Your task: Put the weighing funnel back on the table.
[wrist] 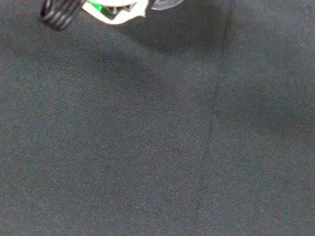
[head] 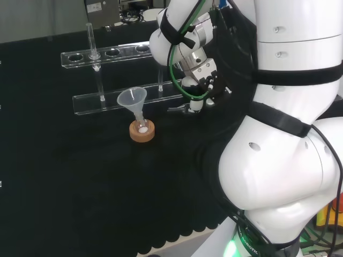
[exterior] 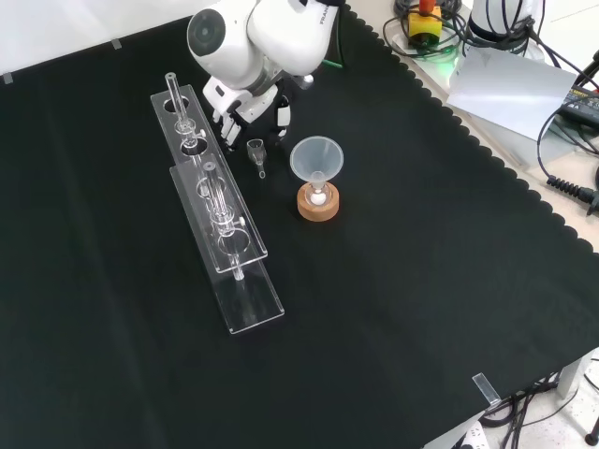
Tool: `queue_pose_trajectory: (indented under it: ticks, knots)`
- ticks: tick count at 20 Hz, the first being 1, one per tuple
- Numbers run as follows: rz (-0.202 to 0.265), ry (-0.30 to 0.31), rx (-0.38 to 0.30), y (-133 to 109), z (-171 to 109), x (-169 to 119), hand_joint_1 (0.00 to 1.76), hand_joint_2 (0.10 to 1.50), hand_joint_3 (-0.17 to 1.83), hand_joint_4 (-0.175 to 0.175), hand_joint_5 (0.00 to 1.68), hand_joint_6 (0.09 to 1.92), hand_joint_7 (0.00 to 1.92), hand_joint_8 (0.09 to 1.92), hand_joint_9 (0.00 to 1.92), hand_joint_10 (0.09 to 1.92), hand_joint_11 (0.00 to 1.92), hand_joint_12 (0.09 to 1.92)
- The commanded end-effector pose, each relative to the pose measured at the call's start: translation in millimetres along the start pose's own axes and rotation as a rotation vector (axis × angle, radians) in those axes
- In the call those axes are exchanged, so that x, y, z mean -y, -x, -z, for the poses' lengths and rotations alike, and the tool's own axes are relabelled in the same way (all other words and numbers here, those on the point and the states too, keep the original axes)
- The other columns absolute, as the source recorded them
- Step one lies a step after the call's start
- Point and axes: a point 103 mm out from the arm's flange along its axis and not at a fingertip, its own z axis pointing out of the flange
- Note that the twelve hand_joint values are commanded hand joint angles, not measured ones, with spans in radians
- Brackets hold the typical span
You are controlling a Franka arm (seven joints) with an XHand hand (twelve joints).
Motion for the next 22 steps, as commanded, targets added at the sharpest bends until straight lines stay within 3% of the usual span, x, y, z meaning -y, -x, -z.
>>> queue_pose_trajectory:
  ticks: [1, 5, 6, 8, 11, 22]
  knots:
    - [-0.01, 0.037, 0.002, 7, 11, 12, 0.91, 0.69, 0.64, -0.046, 0.43, 0.59, 0.51, 0.76, 0.88, 0.6, 0.57, 1.19]
    - [-0.022, 0.066, -0.011, 10, 25, 26, 0.91, 0.69, 0.64, -0.045, 0.44, 0.55, 0.51, 0.76, 0.87, 0.61, 0.55, 1.2]
    - [-0.046, 0.067, -0.017, 11, 28, 30, 0.9, 0.68, 0.64, -0.045, 0.44, 0.55, 0.5, 0.76, 0.86, 0.61, 0.55, 1.21]
    - [-0.028, 0.103, -0.032, 11, 35, 39, 0.9, 0.68, 0.65, -0.044, 0.44, 0.54, 0.5, 0.76, 0.86, 0.61, 0.54, 1.21]
    - [-0.035, 0.108, -0.047, 14, 45, 49, 0.89, 0.69, 0.65, -0.044, 0.44, 0.52, 0.5, 0.76, 0.85, 0.62, 0.54, 1.21]
    - [-0.077, 0.154, -0.027, 16, 76, 89, 0.88, 0.69, 0.65, -0.044, 0.45, 0.5, 0.51, 0.76, 0.85, 0.62, 0.54, 1.22]
